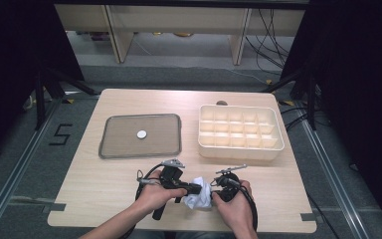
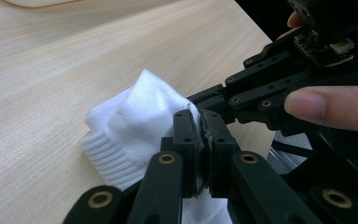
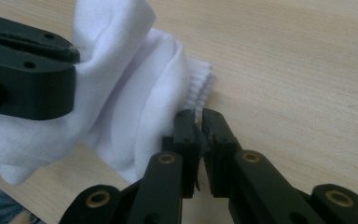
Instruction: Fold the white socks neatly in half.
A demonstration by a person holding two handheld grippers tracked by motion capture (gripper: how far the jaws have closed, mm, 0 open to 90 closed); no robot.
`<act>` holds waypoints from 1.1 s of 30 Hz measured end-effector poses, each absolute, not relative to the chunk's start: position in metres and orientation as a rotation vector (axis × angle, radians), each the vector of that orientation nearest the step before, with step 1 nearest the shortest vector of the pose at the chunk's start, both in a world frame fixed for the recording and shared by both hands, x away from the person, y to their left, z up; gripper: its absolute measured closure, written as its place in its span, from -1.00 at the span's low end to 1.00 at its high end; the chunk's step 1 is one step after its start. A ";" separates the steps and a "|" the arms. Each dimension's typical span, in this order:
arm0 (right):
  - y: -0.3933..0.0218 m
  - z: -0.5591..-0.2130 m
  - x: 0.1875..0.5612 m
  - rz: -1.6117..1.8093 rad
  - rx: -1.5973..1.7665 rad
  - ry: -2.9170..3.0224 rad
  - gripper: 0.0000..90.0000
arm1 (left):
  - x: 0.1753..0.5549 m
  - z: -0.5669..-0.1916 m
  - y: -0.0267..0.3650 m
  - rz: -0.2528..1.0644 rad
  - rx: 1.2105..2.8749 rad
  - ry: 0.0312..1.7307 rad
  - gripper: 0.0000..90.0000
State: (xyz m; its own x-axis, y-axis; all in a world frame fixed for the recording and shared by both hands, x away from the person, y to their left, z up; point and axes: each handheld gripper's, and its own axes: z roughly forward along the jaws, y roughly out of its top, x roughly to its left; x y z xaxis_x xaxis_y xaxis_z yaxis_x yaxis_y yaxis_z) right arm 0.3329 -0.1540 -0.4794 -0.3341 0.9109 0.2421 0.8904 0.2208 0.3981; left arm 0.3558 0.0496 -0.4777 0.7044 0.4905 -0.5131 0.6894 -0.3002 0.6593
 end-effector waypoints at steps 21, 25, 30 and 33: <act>-0.148 -0.481 0.332 0.730 1.836 2.407 0.87 | 0.355 -0.477 0.046 -0.256 2.019 0.916 0.92; -0.149 -0.482 0.331 0.725 1.791 2.424 0.87 | 0.355 -0.479 0.044 -0.284 1.987 0.898 0.92; -0.147 -0.483 0.331 0.735 1.795 2.431 0.87 | 0.354 -0.477 0.043 -0.256 2.008 0.914 0.92; -0.146 -0.484 0.331 0.730 1.797 2.431 0.87 | 0.355 -0.479 0.042 -0.271 1.982 0.900 0.92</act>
